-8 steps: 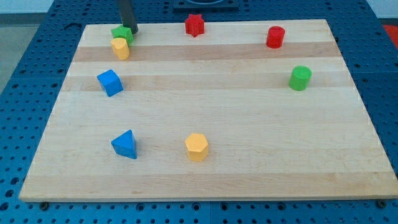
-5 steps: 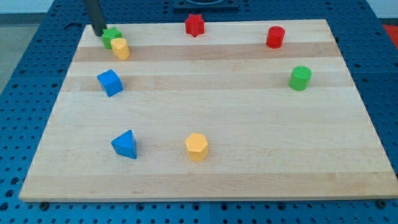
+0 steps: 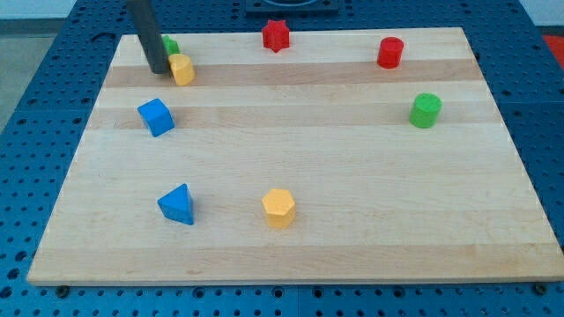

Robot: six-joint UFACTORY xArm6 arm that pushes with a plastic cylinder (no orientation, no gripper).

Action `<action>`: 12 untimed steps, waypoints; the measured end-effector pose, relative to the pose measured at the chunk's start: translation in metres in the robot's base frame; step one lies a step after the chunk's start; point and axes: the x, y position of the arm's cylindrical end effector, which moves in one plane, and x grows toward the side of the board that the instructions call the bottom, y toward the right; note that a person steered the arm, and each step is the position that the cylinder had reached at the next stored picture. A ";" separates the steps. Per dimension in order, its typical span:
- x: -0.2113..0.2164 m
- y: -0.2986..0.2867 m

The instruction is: Push the yellow heart below the red star

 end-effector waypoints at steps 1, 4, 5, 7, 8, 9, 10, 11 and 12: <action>0.015 0.001; -0.001 0.055; 0.008 0.083; 0.002 0.064; -0.001 0.073; -0.014 0.077; -0.024 0.077; -0.027 0.082; -0.027 0.097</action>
